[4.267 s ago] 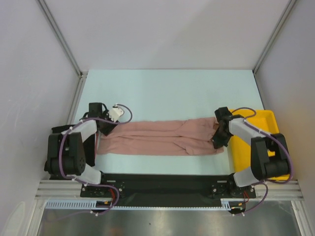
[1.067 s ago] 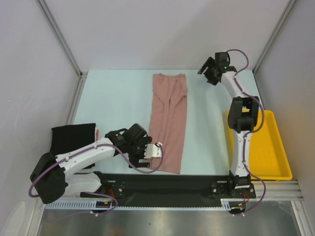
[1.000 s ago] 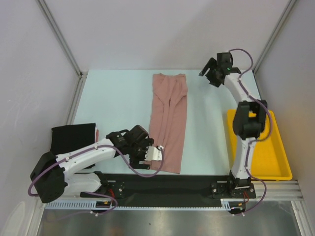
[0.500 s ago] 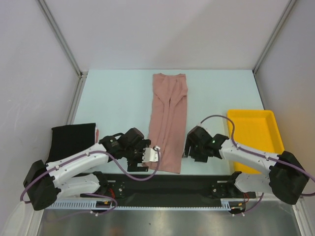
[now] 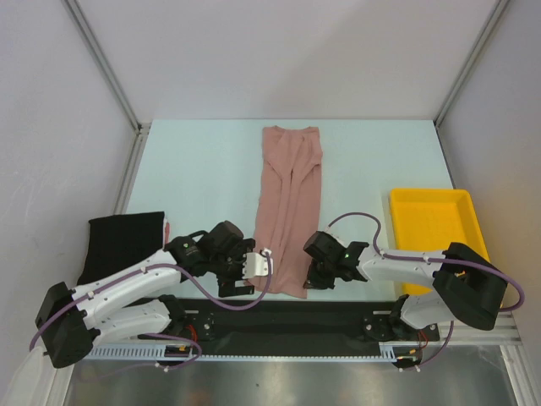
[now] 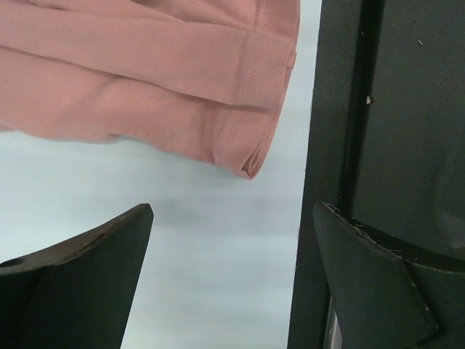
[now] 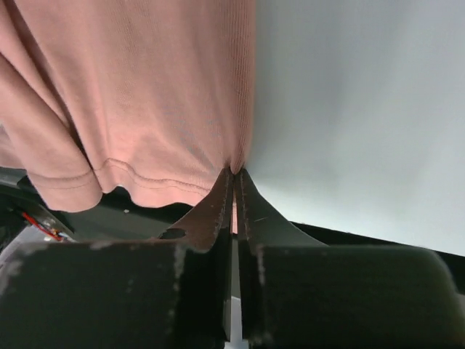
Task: Fold and stack the t-shirts
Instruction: Fold the tshirt
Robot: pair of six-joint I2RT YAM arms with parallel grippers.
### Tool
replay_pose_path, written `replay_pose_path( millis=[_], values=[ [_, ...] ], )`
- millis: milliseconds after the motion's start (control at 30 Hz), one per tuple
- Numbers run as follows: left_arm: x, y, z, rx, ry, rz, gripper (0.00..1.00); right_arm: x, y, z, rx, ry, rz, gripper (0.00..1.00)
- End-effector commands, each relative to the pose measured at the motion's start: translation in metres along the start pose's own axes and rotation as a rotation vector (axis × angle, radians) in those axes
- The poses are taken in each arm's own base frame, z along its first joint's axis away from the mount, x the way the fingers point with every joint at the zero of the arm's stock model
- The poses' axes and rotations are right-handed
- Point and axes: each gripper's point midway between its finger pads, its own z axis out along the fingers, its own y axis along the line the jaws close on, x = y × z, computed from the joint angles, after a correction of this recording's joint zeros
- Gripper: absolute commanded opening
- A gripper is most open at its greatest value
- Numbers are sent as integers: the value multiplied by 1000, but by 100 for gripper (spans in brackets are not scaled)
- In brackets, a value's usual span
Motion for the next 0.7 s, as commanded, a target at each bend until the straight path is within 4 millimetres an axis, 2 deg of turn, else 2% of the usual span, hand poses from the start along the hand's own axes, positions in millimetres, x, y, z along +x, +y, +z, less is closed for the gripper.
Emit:
replay_pose_path(
  millis=[0, 67, 100, 167, 200, 300, 400, 567, 667],
  values=[
    [-3, -5, -5, 9, -22, -8, 98, 8, -10, 7, 19, 25, 25, 0],
    [-2, -11, -8, 27, -36, 20, 98, 8, -17, 3, 36, 14, 30, 0],
    [-5, -18, -9, 58, -59, 40, 98, 6, -27, 0, 74, -3, 28, 0],
    [1, -25, -12, 81, -74, 145, 98, 6, -37, -8, 82, -13, 33, 0],
    [2, -24, -12, 73, -81, 187, 98, 6, -47, -10, 106, -16, 44, 0],
    [-6, -6, -7, -6, -101, 319, 96, 5, -62, -18, 96, -36, 66, 0],
    [-22, 0, 5, -11, -127, 422, 92, 2, -59, -23, 43, -54, 76, 0],
    [-45, -10, 32, -6, -176, 623, 91, 2, -56, -22, 18, -46, 57, 0],
    [-63, -16, 40, -1, -219, 697, 91, 3, -56, -21, 9, -37, 53, 19]
  ],
)
